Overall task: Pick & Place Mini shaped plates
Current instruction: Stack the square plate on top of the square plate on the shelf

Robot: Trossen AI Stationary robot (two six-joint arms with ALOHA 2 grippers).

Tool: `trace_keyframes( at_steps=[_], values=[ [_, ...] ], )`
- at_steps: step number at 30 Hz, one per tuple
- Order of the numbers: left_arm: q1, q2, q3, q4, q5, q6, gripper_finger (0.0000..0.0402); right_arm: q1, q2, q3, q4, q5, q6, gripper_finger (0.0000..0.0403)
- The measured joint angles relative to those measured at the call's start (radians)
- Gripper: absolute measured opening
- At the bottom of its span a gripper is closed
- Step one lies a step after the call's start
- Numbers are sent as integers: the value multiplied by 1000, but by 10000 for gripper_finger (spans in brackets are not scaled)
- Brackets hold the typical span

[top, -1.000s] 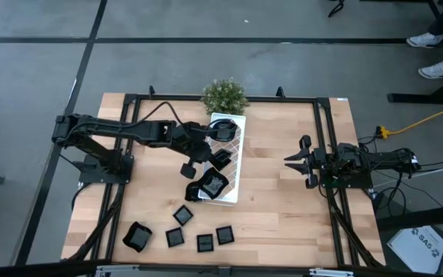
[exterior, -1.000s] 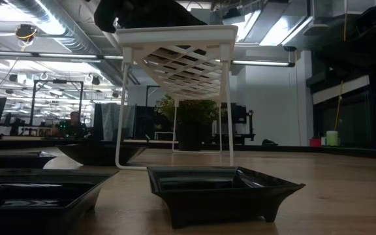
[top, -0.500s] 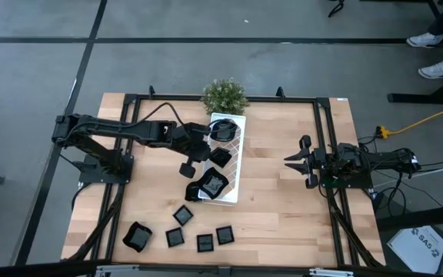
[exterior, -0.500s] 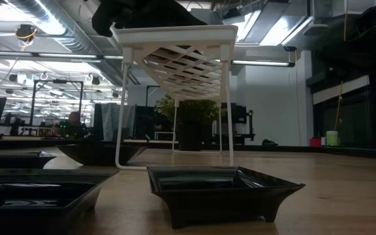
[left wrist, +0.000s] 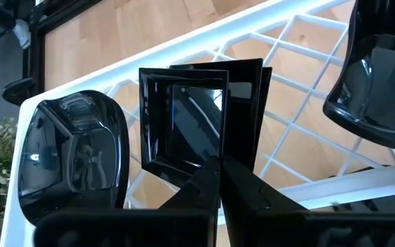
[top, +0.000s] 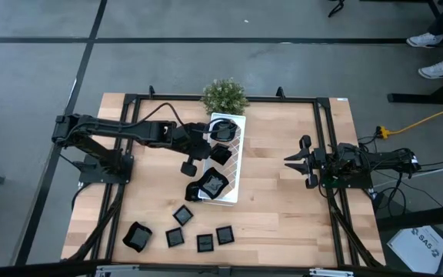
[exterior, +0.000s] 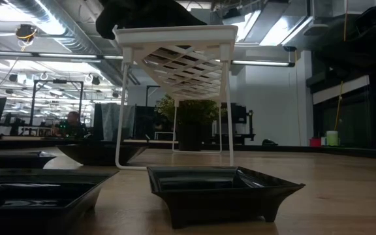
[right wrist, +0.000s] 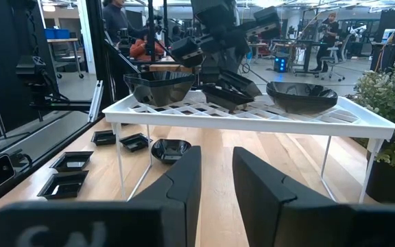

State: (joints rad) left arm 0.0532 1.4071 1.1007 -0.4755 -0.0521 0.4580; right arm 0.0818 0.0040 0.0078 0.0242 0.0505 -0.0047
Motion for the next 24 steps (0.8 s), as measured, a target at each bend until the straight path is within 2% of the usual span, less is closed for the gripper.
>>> trace_keyframes(
  at_steps=[7,17,24],
  values=[
    [0,0,0,0,0,0,8,0,0,0,0,0,0,85],
    [0,0,0,1,0,0,71,0,0,0,0,0,0,85],
    [0,-1,0,43,1,-5,86,0,0,0,0,0,0,85]
  ],
)
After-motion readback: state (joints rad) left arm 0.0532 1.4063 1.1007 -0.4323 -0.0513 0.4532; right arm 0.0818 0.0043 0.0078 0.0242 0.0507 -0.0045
